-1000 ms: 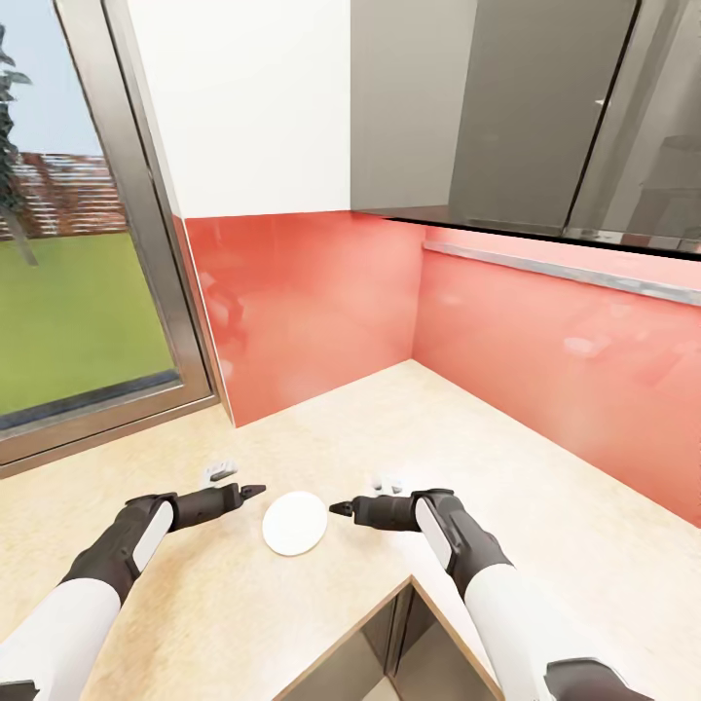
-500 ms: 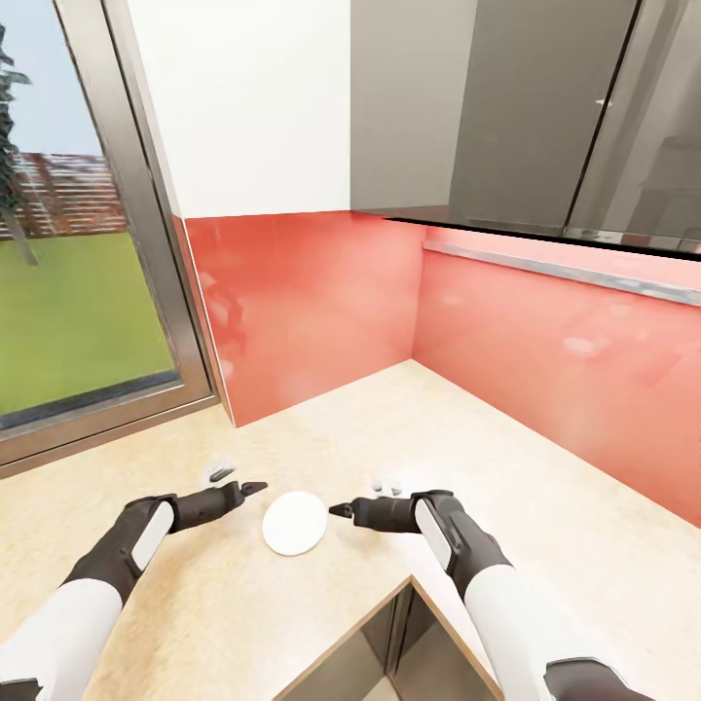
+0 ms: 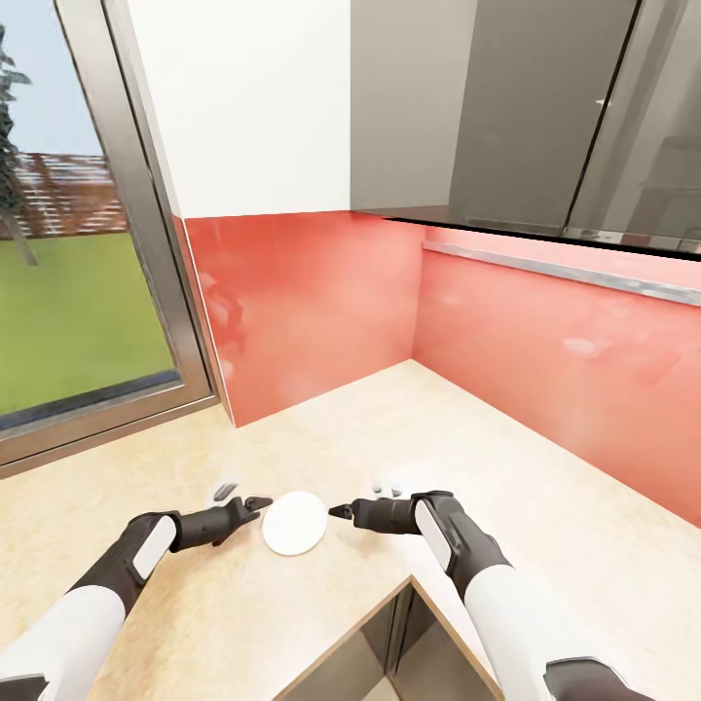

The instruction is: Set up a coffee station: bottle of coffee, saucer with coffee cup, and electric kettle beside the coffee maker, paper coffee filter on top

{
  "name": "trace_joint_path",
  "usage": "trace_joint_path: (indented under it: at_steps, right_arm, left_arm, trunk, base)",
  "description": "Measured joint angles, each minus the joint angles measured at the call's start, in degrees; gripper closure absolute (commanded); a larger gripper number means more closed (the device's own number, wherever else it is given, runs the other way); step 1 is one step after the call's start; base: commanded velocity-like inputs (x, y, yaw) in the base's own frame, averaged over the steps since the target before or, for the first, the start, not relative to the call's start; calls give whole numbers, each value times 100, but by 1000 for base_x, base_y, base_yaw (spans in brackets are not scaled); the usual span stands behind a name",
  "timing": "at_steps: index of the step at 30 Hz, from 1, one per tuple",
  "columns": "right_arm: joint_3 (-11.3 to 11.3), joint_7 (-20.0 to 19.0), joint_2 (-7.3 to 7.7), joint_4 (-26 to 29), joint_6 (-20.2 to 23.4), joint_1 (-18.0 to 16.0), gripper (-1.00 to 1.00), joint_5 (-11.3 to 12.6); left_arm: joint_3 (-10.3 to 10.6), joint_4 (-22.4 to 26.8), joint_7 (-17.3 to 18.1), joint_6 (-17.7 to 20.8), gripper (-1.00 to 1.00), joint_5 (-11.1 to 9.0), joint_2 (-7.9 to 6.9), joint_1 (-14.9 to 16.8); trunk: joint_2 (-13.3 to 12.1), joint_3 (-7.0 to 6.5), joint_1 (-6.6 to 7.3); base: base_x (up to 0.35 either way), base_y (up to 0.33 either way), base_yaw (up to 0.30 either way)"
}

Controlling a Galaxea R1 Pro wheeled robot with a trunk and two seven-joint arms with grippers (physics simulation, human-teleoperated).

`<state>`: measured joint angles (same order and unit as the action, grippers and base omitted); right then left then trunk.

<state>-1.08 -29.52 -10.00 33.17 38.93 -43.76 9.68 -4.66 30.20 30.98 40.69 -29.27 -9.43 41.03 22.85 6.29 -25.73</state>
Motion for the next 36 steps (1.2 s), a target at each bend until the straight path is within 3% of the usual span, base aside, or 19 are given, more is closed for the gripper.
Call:
trace_joint_path:
  at_steps: [13, 17, 29, 36]
  right_arm:
    - [-10, -7, 0, -83, 6, 1, -100, 9]
    - [-32, -138, 0, -242, 15, 3, -100, -33]
    - [-46, -287, 0, -394, 15, 11, -100, -37]
    - [-47, -329, 0, -419, 12, 11, -100, -37]
  left_arm:
    - [10, 14, -4, -8, -100, 22, 28, -2]
    - [21, 37, -9, -18, -100, 60, 142, -3]
    - [32, 53, -16, -8, -100, 66, 273, -8]
    - [57, 52, -16, -7, -100, 89, 488, -9]
  trunk:
    - [0, 0, 0]
    - [-1, 1, 0]
    - [-1, 1, 0]
    - [-1, 1, 0]
  base:
    - [0, 0, 0]
    - [0, 0, 0]
    - [0, 0, 0]
    - [0, 0, 0]
